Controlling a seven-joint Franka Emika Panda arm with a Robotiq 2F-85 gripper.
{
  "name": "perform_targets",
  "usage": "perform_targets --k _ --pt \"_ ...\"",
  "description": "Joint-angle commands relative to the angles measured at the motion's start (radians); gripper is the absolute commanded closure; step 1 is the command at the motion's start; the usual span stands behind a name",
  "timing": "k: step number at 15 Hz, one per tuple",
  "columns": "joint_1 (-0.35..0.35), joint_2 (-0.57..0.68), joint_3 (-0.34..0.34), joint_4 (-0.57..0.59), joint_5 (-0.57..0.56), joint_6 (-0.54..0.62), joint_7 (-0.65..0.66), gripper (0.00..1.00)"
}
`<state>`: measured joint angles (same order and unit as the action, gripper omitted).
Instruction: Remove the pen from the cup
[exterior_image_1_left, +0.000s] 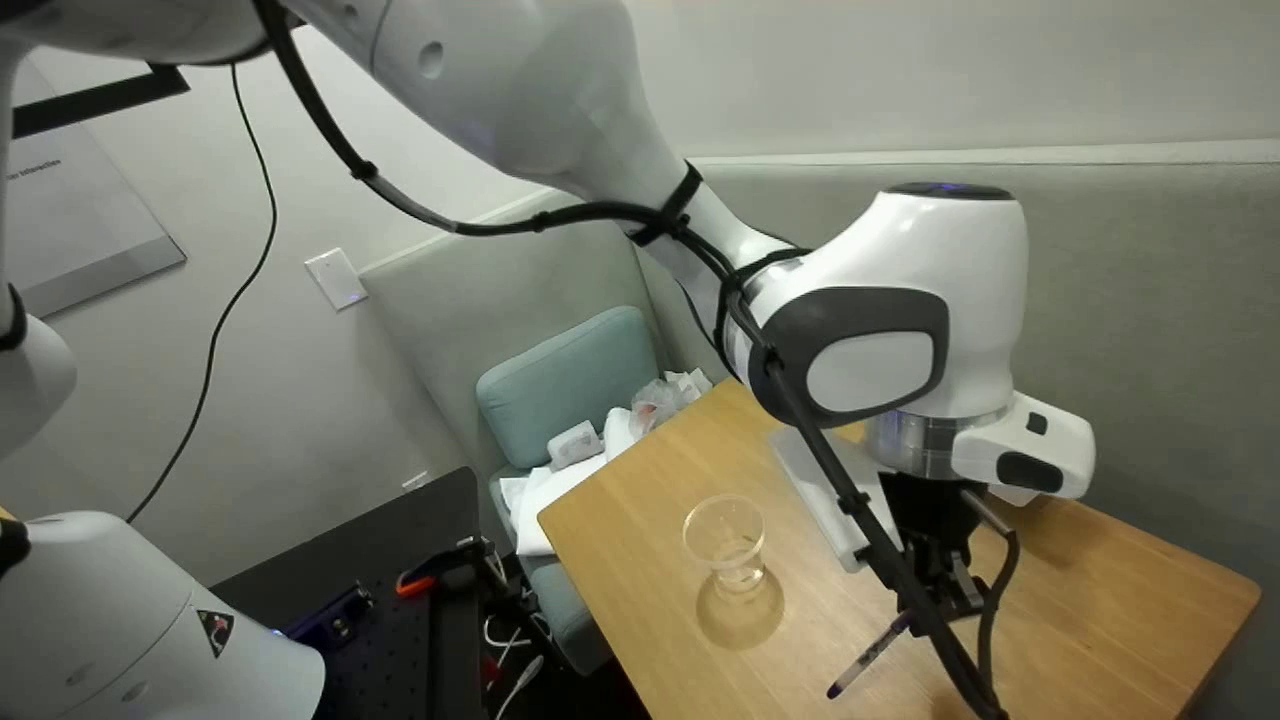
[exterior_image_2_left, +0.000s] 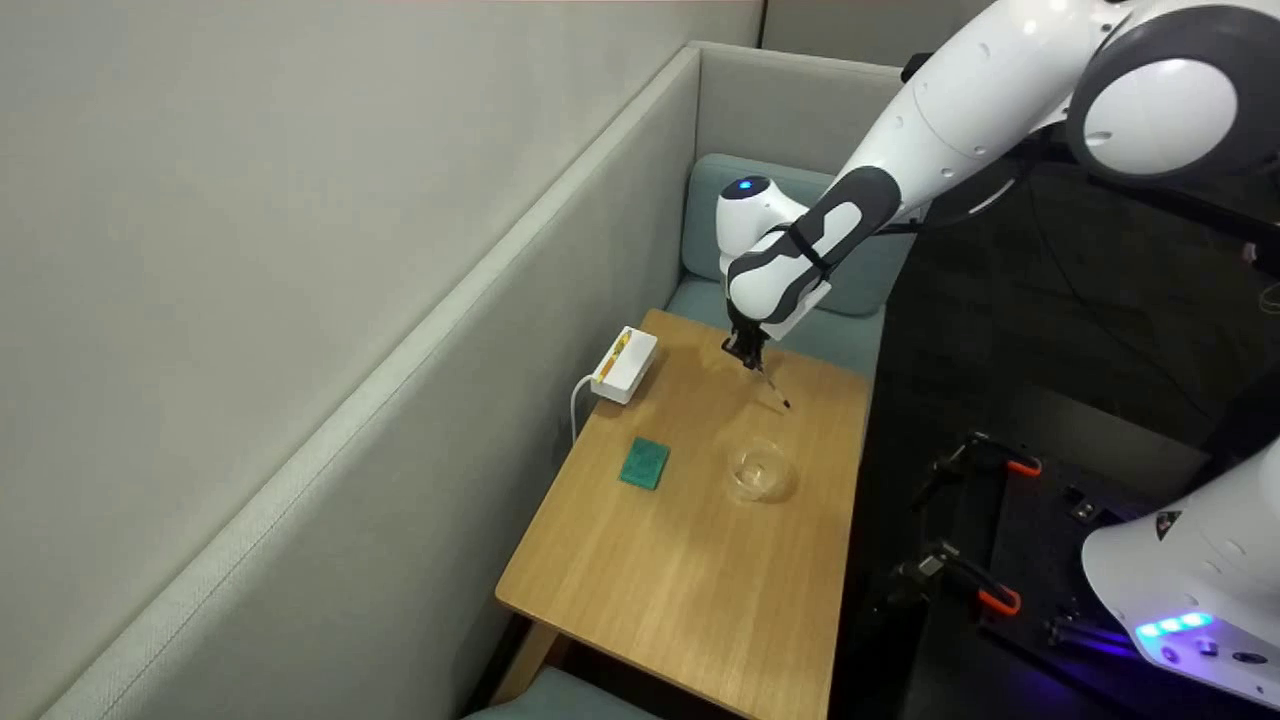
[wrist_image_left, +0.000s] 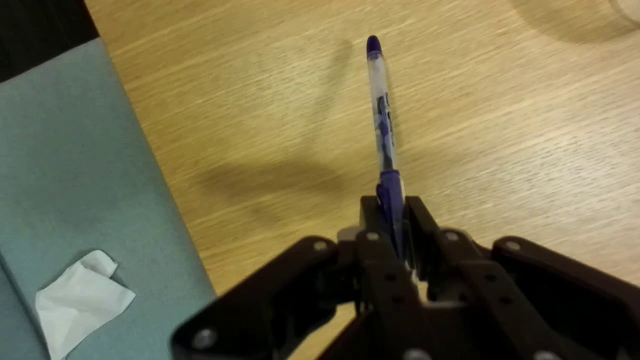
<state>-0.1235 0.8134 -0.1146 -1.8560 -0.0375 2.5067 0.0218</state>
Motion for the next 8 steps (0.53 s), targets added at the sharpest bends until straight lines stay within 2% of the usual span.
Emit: perform_targets --k 1,2,5,8 --pt "-0.002 0.087 -0.004 0.125 0.009 -0.096 0.015 0.59" --pt "-0.002 0.103 -0.004 0.145 0.009 -0.11 0.016 0.58" --pt "0.006 0.118 -0.015 0.179 0.002 -0.146 0.029 0.36" --pt "0.019 0.043 -0.034 0.108 -0.003 -0.111 0.052 0.14"
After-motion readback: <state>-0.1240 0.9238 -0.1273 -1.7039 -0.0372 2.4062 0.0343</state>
